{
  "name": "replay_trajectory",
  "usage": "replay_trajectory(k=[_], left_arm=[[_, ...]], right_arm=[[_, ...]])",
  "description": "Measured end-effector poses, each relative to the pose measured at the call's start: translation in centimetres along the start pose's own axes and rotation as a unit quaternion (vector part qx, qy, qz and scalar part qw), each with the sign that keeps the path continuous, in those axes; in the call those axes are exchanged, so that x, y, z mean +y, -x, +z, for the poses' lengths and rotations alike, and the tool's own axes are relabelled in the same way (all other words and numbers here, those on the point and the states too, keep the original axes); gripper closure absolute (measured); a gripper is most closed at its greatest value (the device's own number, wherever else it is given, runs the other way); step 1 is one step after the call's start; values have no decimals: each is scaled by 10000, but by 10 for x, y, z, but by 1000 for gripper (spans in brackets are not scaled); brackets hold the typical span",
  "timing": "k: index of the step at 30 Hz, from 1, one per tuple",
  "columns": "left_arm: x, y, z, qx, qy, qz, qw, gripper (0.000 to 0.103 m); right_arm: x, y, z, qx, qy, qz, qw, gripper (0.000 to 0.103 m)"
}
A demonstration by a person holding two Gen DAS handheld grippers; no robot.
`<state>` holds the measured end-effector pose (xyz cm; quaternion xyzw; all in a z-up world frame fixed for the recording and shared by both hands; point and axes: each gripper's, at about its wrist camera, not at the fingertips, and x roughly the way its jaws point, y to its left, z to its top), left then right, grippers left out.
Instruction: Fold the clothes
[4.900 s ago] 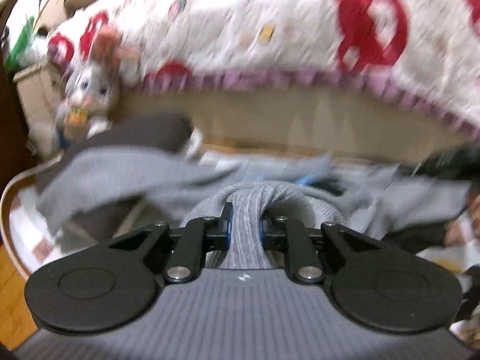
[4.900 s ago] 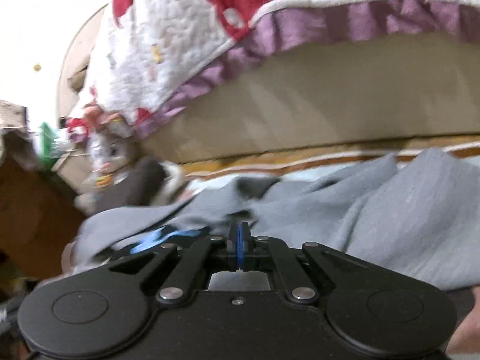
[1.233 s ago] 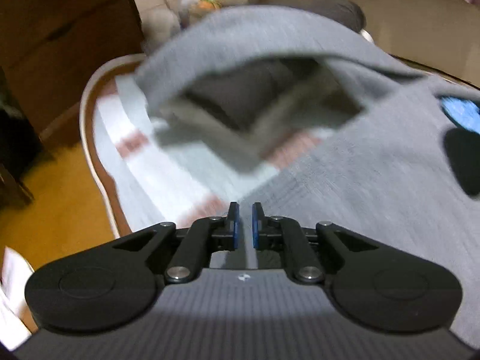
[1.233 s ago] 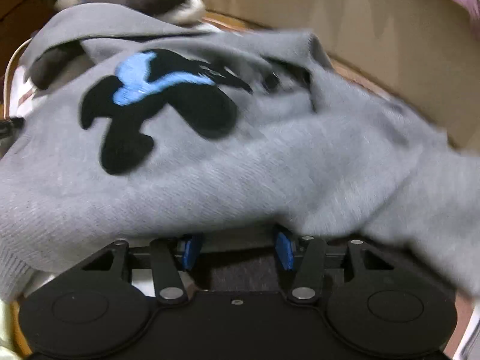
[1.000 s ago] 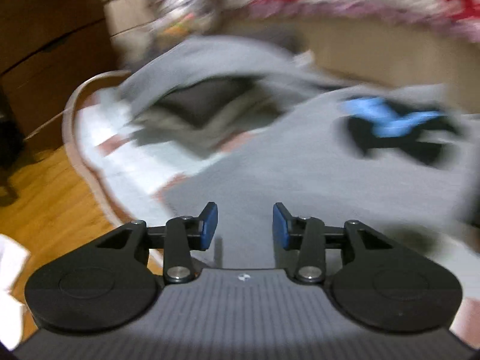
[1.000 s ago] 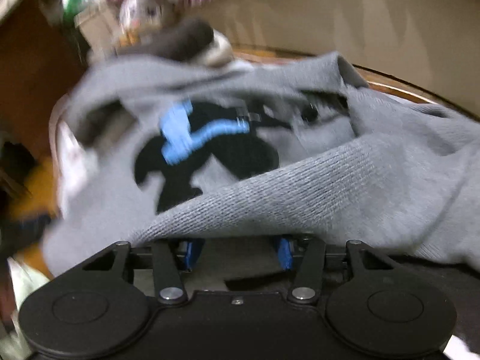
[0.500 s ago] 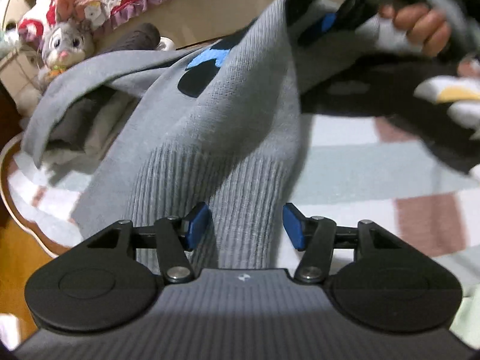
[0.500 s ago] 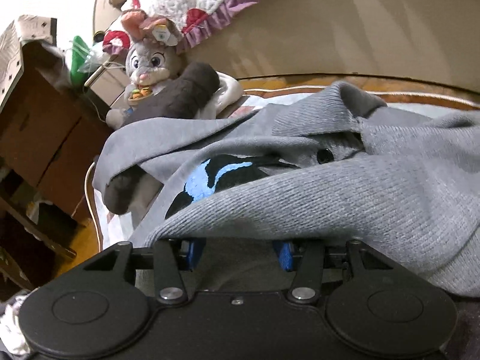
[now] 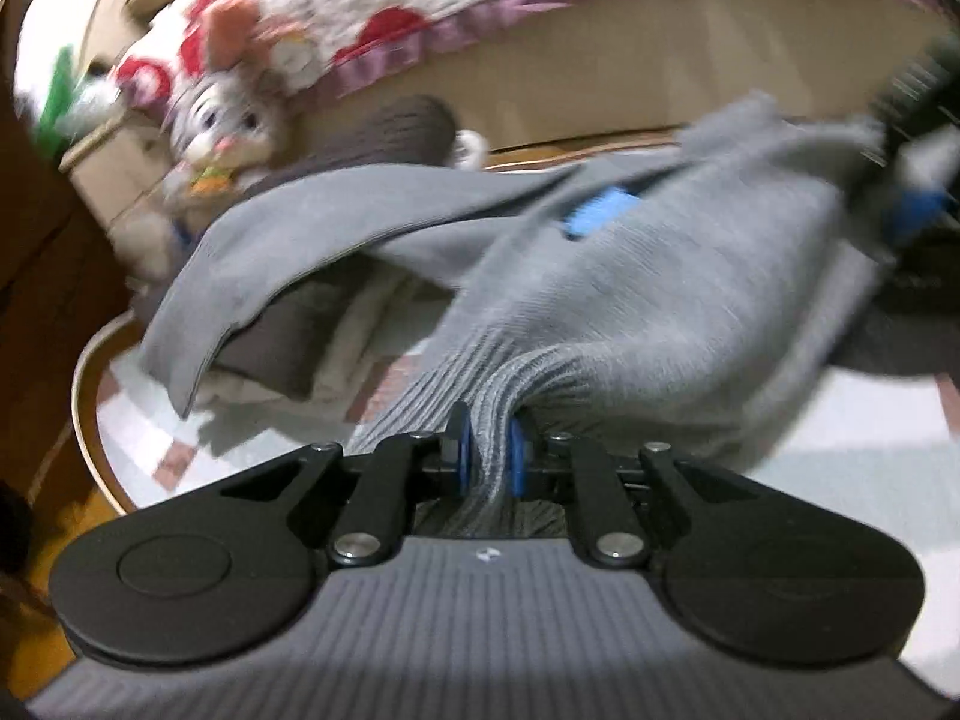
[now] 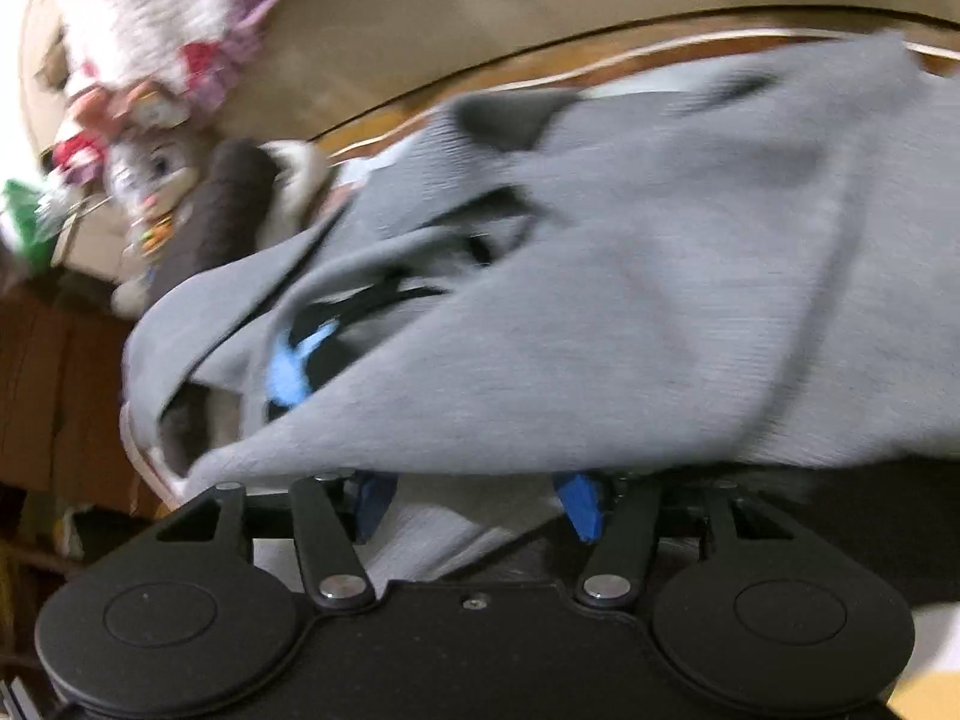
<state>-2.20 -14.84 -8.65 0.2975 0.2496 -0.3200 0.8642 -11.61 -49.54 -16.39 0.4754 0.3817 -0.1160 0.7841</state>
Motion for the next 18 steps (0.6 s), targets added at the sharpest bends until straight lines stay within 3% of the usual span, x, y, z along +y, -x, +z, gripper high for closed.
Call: replay_trajectory(k=[4,9,11,12,15,18], left_arm=[[11,-21,4,41,420,103,9991,90],[12,-29,-2,79,616,76,9980,90],[12,-20,-6,38,632,7,9980,90],[13,-16,-8,21,656,-43,9978,90],[17,10,-10,91,941,-340,9949,91],[12,59,-11,-133,1098,-889,9899,92]], right_arm=[[-17,8,-5,-114,-311,-510,9981,32],[-21,-2,-12,-203,-388,-679,9967,29],[-10,-7,-15,-345,40,-753,9966,55],[-5,-9,-17,-374,251,-748,9962,91],[-8,4,-24,-469,224,-500,9974,95],[-12,51,-32,-904,224,-266,9953,96]])
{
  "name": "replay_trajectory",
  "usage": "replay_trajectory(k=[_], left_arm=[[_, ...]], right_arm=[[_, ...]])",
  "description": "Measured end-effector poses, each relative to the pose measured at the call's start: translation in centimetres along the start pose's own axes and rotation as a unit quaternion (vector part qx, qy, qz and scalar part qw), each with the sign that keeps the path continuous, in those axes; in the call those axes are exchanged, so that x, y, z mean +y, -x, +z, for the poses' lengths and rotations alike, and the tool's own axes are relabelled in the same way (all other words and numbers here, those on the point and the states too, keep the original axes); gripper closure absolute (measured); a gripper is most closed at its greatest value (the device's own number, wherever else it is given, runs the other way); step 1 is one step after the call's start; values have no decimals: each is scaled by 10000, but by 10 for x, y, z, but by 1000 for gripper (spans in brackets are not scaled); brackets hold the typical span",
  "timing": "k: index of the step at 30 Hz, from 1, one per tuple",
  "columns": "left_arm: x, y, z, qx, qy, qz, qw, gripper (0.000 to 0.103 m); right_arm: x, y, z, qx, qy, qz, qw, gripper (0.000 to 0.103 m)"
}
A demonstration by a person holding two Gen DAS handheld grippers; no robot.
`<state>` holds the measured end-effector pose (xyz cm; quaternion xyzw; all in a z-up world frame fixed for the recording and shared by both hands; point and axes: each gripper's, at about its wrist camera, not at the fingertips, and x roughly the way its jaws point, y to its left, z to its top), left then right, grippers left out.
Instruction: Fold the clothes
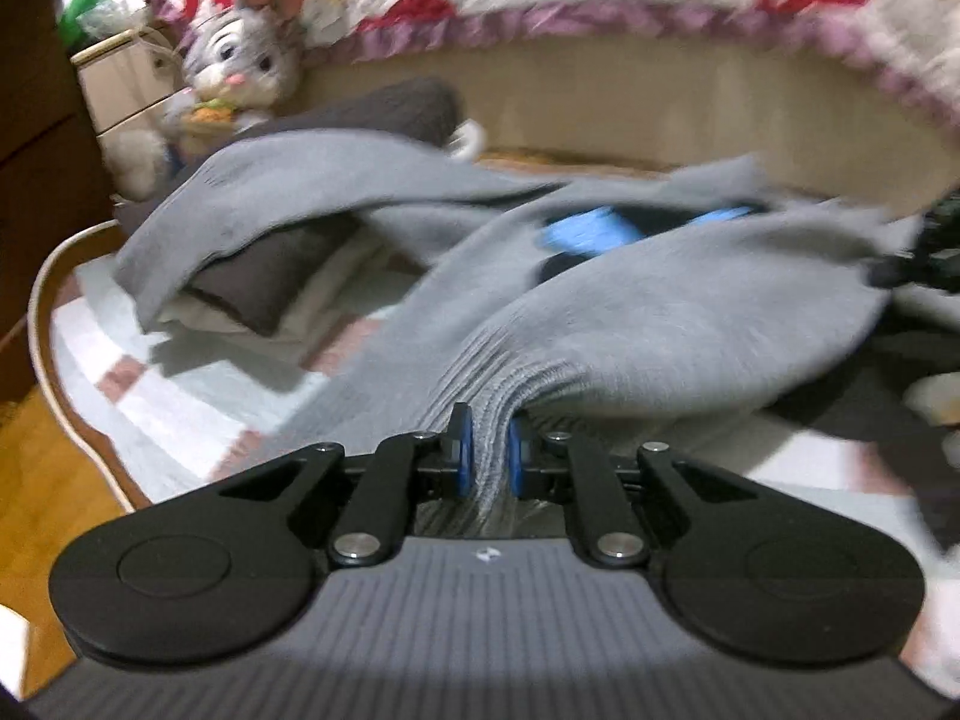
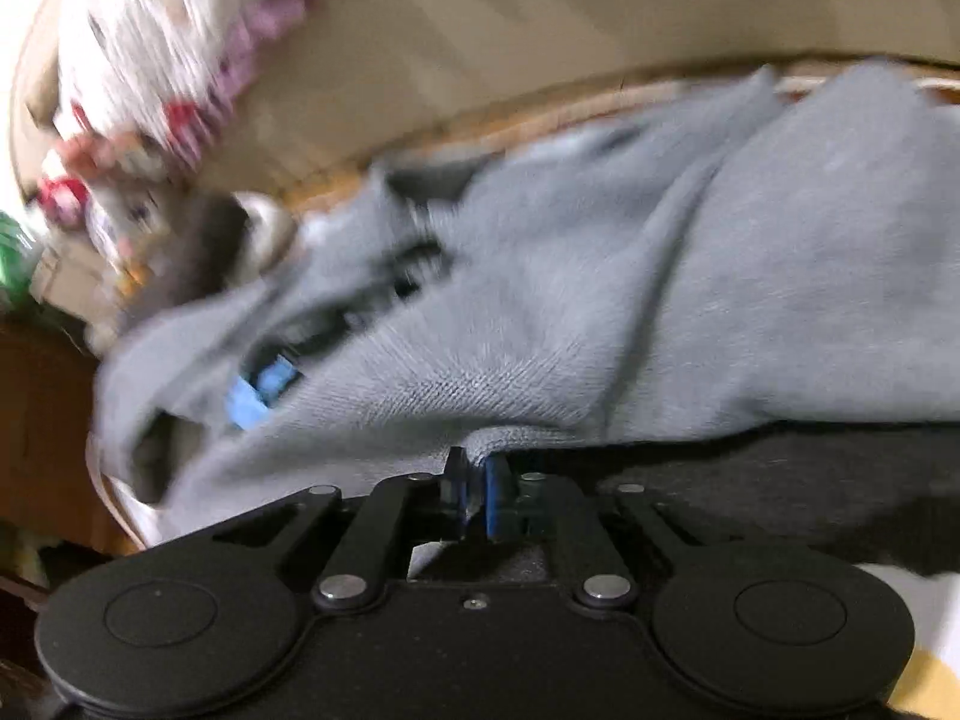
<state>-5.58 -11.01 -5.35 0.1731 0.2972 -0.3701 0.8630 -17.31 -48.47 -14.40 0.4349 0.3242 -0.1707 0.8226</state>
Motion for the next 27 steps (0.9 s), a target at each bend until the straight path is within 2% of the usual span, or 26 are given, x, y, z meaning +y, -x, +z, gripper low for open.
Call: replay_trajectory(k=[2,4,6,9,11,12,14,15,16,20,22,23,25,27], left_arm=[[-13,36,-5,-130,-39,-402,9991,92],[-26,61,-14,39,176,-885,9959,92],[-37,62,-29,746,614,-1390,9856,90],[-51,38,-55,1633,1282,-1567,9656,88],[-57,17,-69,2048,1351,-1413,9591,88],[-58,12,-74,2154,1341,-1283,9587,88],[-54,11,-76,2097,1405,-1239,9597,82],[-48,12,-74,2032,1514,-1199,9599,73],[-41,13,-72,1960,1636,-1113,9604,63],[-2,12,-68,1577,2028,-450,9654,61],[21,10,-66,1369,2192,-65,9660,59],[32,9,-66,1264,2273,127,9655,56],[54,6,-64,1065,2448,461,9626,41],[75,-3,-64,931,2708,545,9566,38]], right_arm=[[3,35,1,-361,254,-31,9990,96],[6,70,1,-723,506,-75,9961,96],[2,103,-6,-936,490,-372,9937,96],[-16,109,-15,-742,64,-1041,9918,95],[-18,96,-13,-546,62,-1101,9924,89],[-20,90,-13,-448,60,-1130,9926,89],[-23,77,-11,-252,57,-1189,9926,79],[-24,71,-10,-154,56,-1219,9924,58],[-26,65,-10,-56,54,-1248,9922,47],[-30,55,-13,261,-103,-1062,9939,46],[-33,55,-15,286,-224,-1042,9939,45],[-33,55,-17,283,-281,-1024,9939,45],[-35,56,-21,289,-395,-990,9939,37],[-40,47,-23,487,-517,-970,9928,31]])
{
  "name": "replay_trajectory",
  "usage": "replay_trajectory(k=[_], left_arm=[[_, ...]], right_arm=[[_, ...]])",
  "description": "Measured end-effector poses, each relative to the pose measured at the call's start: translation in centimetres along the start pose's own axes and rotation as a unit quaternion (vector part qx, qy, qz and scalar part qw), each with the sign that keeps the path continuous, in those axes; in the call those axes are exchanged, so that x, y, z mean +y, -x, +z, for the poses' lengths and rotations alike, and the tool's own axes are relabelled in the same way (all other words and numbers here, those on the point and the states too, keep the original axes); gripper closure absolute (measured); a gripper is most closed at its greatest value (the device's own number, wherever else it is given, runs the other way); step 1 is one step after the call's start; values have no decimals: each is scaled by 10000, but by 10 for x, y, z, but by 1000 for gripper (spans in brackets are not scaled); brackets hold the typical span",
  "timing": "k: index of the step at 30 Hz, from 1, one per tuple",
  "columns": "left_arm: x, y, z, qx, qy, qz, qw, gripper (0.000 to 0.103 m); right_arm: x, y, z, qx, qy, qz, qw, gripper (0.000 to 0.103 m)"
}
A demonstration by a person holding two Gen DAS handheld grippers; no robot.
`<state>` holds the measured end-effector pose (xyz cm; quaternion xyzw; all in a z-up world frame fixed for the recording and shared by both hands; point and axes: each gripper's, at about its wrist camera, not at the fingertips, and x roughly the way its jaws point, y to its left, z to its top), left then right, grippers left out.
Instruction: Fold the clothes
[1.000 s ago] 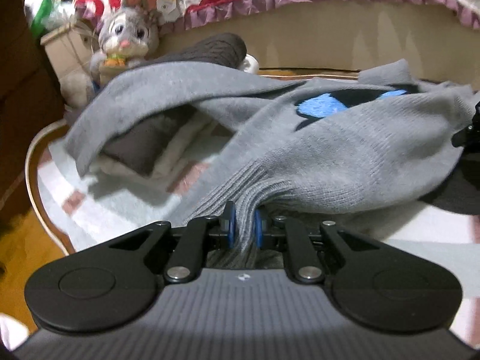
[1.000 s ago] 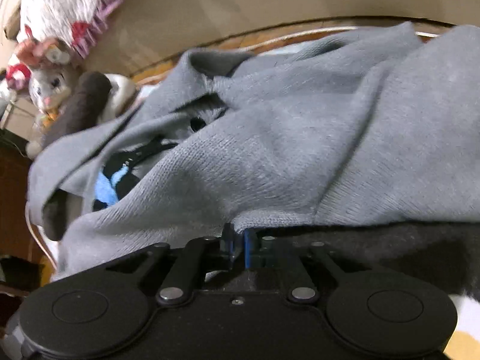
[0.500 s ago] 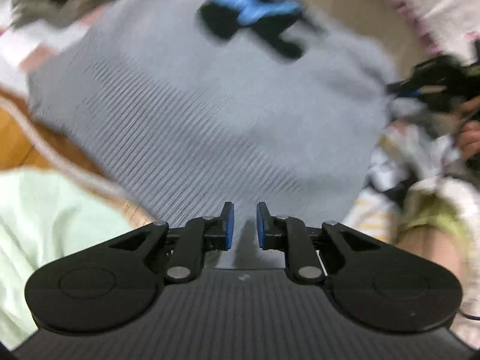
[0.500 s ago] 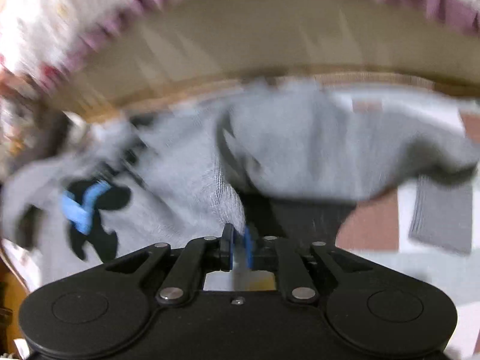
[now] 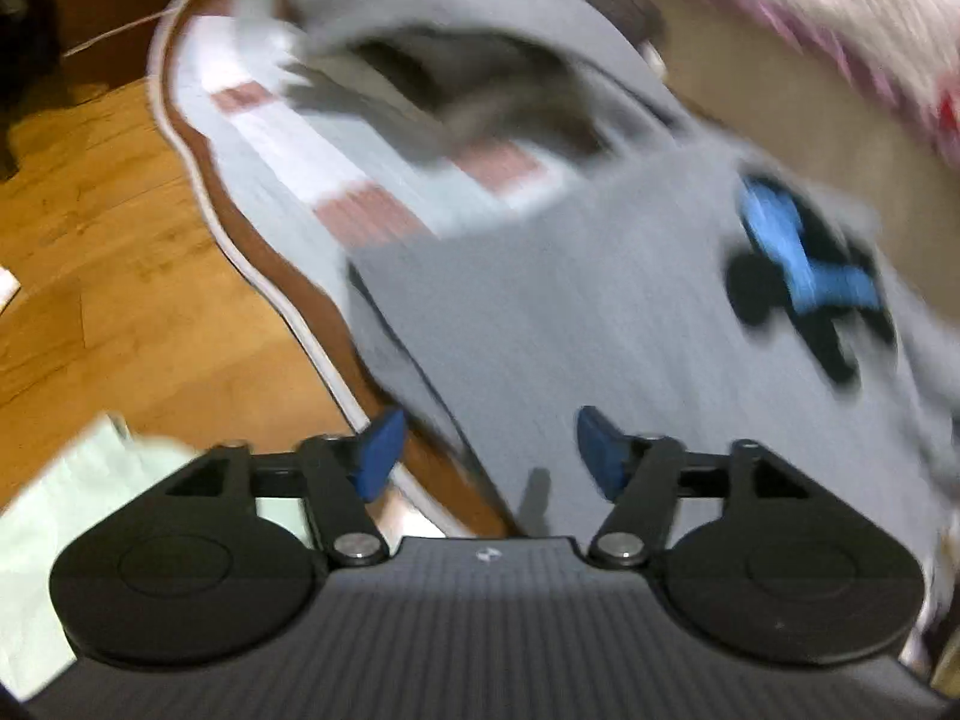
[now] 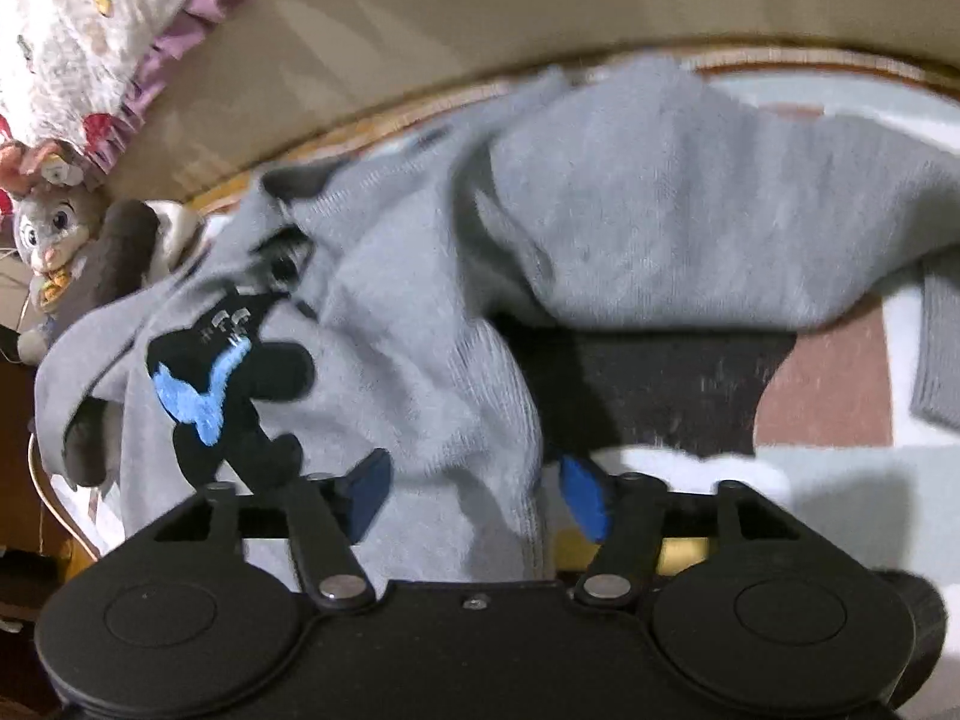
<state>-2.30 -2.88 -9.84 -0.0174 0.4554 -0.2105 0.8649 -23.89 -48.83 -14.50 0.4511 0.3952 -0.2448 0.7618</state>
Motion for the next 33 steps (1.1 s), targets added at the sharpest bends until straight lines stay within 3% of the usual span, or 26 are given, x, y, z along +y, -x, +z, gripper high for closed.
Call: replay_trajectory(k=[3,7,10,12,14,15,16,20,22,27,29,31,33], left_arm=[[21,-16,17,-193,346,97,9992,38],[26,-45,23,-351,82,711,9968,38],[33,-57,24,-384,299,566,9972,36],[39,-59,24,-406,632,341,9966,35],[37,-58,24,-441,651,49,9969,44],[34,-57,24,-459,499,-59,9977,76],[29,-56,24,-505,255,-52,9984,94],[9,-47,25,-765,-551,29,9955,94],[2,-42,24,-854,-735,24,9936,95],[-1,-44,22,-821,-699,-213,9939,92],[2,-46,20,-758,-579,-260,9951,92],[4,-48,19,-718,-559,-261,9955,92],[6,-49,18,-689,-588,-240,9956,92]], right_arm=[[-12,-9,0,232,-325,103,9991,31],[-23,-14,-2,458,-653,483,9956,31],[-21,-19,-5,741,-655,955,9905,31],[-19,-24,-8,942,-635,1273,9853,39],[-15,-26,-10,1024,-524,1381,9837,56],[-11,-25,-10,1015,-454,1429,9835,70],[-8,-24,-11,1006,-384,1478,9831,71],[8,-21,-15,1040,-7,1349,9854,69],[12,-19,-17,1060,159,1124,9879,41],[8,-16,-27,1165,-144,821,9897,35],[-8,-19,-35,1483,-993,1337,9748,34],[-21,-25,-46,1812,-1741,1764,9517,34],[-23,-29,-56,2089,-1870,1654,9455,34]])
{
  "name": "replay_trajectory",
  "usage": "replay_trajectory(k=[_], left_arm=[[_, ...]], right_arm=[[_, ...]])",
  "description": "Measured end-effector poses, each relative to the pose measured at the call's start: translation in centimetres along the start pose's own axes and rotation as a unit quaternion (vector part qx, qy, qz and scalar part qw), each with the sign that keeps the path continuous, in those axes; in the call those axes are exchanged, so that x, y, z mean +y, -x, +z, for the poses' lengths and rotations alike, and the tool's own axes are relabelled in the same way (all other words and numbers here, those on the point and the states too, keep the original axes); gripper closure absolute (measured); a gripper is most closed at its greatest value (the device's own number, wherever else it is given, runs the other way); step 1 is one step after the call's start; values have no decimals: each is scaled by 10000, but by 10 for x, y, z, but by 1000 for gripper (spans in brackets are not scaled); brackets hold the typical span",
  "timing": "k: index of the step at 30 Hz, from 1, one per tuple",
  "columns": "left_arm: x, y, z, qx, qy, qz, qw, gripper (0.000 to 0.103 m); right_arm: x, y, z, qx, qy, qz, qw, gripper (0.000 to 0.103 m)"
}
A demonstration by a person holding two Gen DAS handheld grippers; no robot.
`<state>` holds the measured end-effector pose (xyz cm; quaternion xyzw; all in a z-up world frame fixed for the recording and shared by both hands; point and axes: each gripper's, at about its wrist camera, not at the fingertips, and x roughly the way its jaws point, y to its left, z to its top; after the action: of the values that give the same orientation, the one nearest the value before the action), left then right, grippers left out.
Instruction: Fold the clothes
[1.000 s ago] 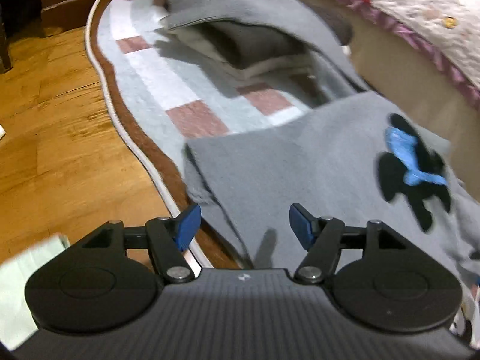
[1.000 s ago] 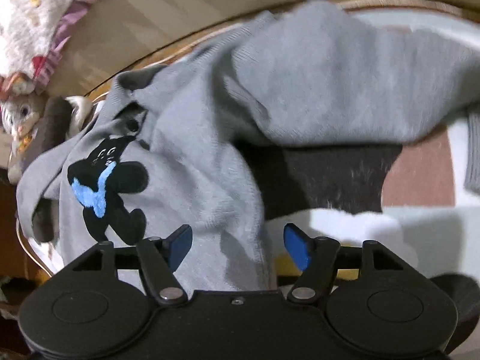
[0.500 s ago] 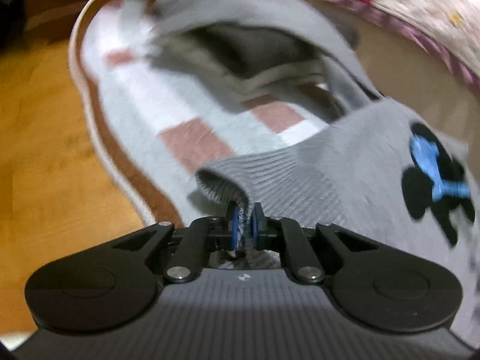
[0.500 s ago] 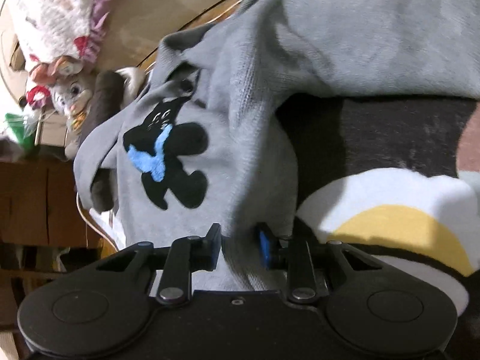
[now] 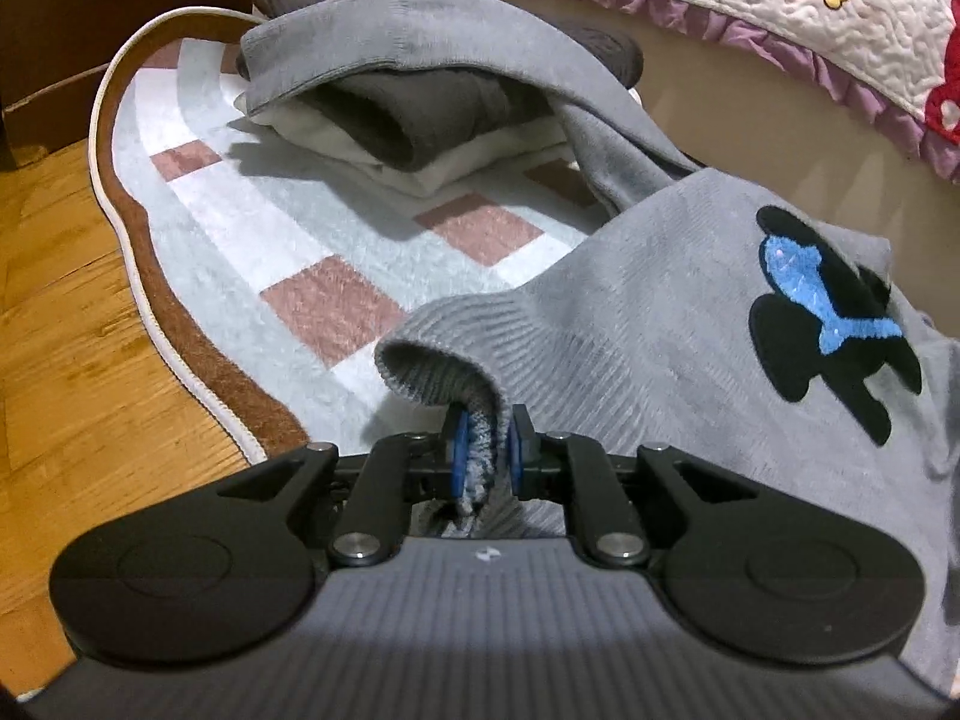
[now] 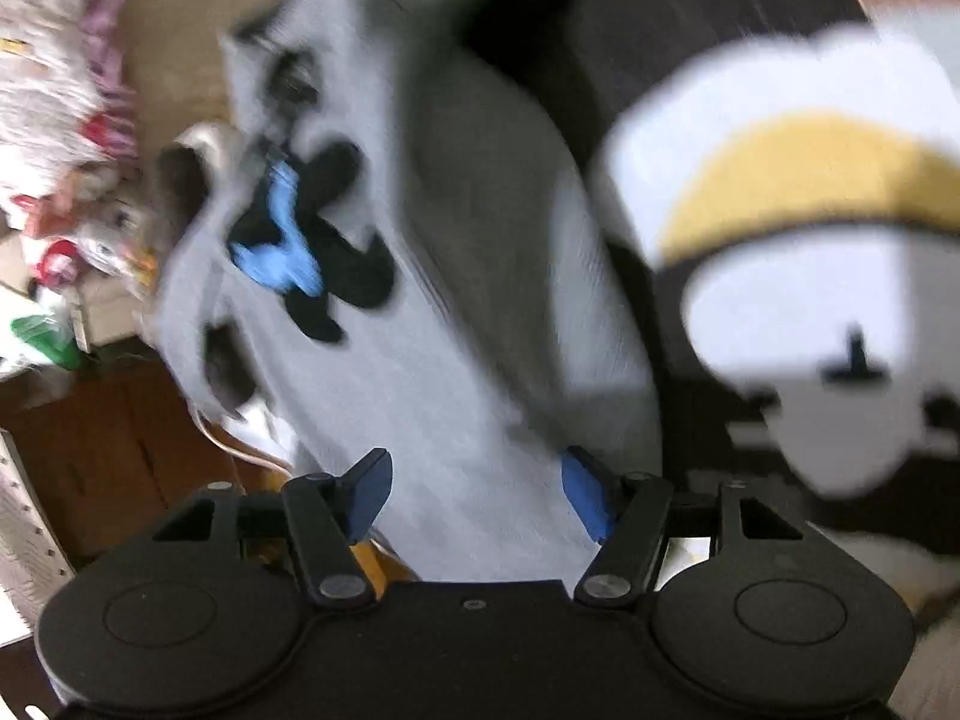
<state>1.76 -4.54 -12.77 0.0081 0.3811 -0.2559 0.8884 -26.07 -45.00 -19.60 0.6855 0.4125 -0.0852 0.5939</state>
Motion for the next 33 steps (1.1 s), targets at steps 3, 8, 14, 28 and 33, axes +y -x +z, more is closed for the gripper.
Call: replay_trajectory(k=[3,8,14,28,33], left_arm=[[2,-2,-2,47,-44,26,10000,84],[6,-13,-4,326,-94,11,9994,54],[9,-6,9,333,104,-569,9978,91],[-27,-9,69,140,551,-1208,9911,92],[-36,1,56,21,-90,-727,9973,91]], right_arm=[[2,-6,-18,258,11,76,9996,34],[49,-38,-59,939,1901,-431,9763,34],[105,-93,-136,943,4613,-1680,8661,34],[113,-147,-186,5,6285,-1942,7532,94],[112,-108,-159,-785,5957,-2171,7693,97]])
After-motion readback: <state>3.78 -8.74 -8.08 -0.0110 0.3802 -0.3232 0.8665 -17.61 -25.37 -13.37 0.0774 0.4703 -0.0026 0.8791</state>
